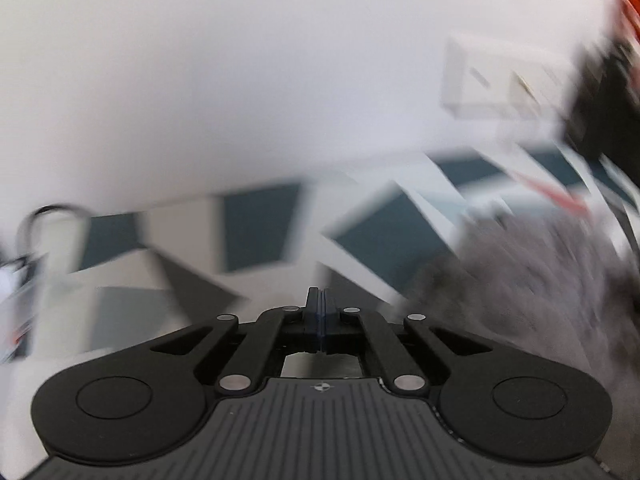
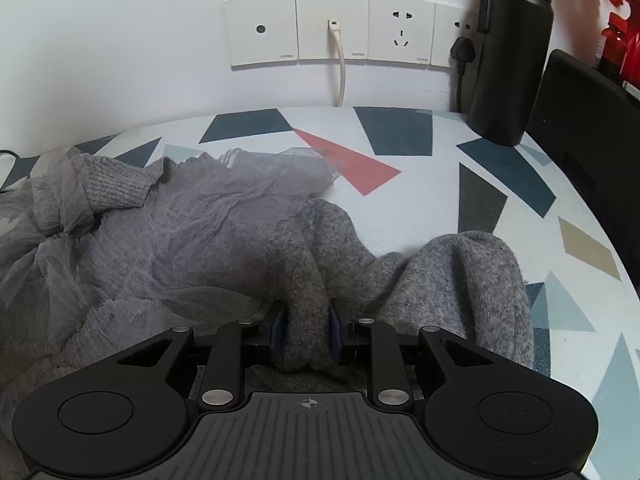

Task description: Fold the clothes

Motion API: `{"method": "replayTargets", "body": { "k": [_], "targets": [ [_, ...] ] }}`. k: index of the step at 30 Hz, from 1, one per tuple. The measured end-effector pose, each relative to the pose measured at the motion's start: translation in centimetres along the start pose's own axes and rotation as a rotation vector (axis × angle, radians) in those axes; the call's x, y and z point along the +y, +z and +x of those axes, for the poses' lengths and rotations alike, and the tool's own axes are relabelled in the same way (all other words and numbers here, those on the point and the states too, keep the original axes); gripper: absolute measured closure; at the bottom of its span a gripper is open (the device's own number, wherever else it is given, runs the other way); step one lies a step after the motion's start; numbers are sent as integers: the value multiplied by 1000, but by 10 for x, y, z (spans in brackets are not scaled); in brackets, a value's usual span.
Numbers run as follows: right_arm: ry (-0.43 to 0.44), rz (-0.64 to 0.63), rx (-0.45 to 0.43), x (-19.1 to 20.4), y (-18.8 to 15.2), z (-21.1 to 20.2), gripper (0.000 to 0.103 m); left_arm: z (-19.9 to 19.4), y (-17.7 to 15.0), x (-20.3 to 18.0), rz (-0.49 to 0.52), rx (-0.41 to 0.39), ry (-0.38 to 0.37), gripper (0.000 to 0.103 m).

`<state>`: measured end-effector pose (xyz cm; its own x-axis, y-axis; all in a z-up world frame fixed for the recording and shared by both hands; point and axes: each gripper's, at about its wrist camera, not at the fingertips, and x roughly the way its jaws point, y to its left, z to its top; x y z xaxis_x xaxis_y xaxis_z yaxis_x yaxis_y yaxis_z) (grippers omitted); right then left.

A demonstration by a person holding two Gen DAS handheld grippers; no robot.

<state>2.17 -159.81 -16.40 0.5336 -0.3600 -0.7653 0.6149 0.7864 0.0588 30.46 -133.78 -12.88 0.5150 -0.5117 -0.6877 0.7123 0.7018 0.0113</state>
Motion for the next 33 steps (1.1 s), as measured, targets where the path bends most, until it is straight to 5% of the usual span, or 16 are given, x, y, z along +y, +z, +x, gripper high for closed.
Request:
{"method": "replayTargets", "body": {
  "k": [4, 7, 10, 16, 18, 20, 28, 30, 33],
  "targets": [
    [-2, 1, 3, 1, 1, 0, 79, -28, -17, 51, -189, -45, 120, 103],
    [1, 5, 3, 2, 1, 0, 78, -29, -32, 72, -226, 33, 51, 103],
    [-6, -19, -2, 7, -1, 0, 73, -21, -30, 58, -136, 76, -33, 87],
    [-20, -33, -8, 12, -3, -1, 70, 21, -6, 9, 42, 156, -178, 82],
    [-11, -28, -6, 9, -5, -3, 70, 33, 0, -11, 132, 175, -226, 58],
    [-4, -16, -7, 6, -7, -5, 70, 37, -1, -32, 223, 176, -242, 51],
    [-28, -31, -34, 13, -14, -11, 70, 62, 4, -62, 324, 190, -283, 52],
    [-27, -33, -37, 12, -15, -11, 70, 64, 6, -60, 293, 190, -306, 94],
    [-22, -31, -40, 11, -15, -11, 69, 60, 8, -57, 257, 173, -281, 94]
  ]
}}
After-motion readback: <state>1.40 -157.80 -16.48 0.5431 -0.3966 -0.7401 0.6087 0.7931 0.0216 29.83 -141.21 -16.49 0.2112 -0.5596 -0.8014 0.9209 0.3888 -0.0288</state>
